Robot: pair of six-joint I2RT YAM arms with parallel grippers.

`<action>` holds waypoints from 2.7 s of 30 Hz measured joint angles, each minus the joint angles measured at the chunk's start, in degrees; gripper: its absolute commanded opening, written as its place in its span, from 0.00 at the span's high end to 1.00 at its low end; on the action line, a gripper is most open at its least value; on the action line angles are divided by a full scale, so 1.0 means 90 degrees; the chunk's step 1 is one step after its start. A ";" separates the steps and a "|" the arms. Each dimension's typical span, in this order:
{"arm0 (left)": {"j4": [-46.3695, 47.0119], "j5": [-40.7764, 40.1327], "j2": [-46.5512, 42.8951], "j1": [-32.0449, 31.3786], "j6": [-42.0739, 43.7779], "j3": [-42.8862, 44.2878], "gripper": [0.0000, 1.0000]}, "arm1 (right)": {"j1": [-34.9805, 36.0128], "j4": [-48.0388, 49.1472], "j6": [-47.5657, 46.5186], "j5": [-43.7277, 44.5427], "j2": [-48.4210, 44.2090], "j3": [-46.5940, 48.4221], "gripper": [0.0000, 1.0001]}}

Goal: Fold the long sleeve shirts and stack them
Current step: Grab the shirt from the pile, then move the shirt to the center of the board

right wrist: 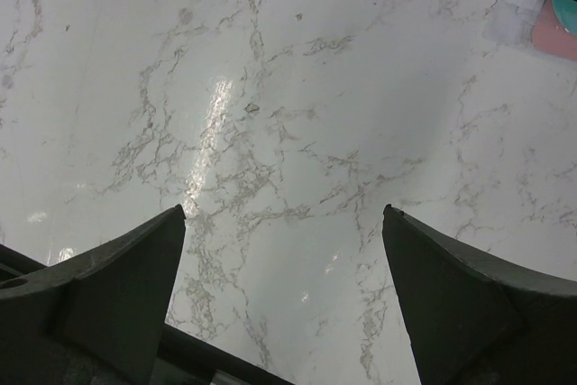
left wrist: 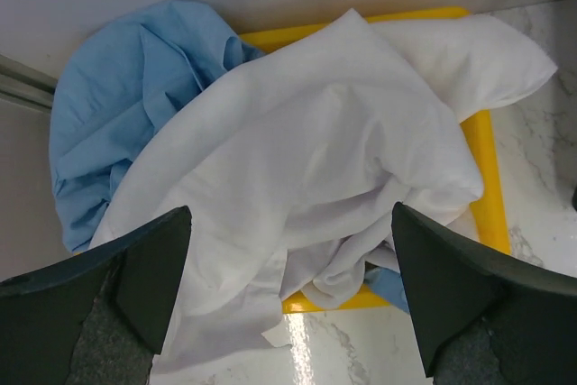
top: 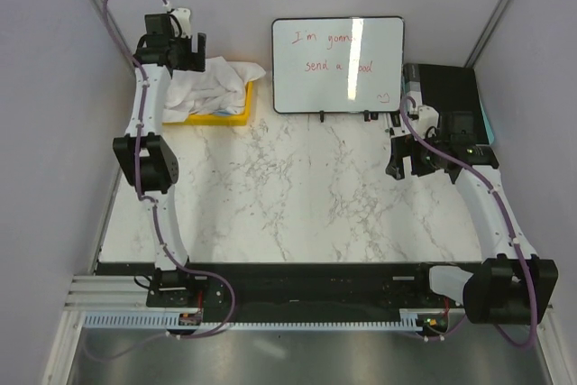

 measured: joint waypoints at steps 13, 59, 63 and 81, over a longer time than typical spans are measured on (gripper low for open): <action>0.0153 -0.0022 0.1166 0.0092 0.1020 -0.0260 0.01 | -0.0097 -0.0002 -0.0046 -0.0029 0.0308 0.0000 0.02; 0.1015 0.1336 -0.4614 -0.1501 -0.1666 0.0891 0.98 | -0.0403 -0.0053 0.0027 -0.0673 0.0022 0.0000 0.02; 0.1168 0.1540 -0.4578 -0.2118 -0.2025 0.0835 0.98 | -0.0449 -0.0053 0.0032 -0.0692 0.0002 0.0000 0.02; 0.3410 0.2186 -0.4109 -0.3704 -0.3784 0.1192 0.98 | -0.0641 -0.0051 0.0036 -0.0746 -0.0012 0.0000 0.02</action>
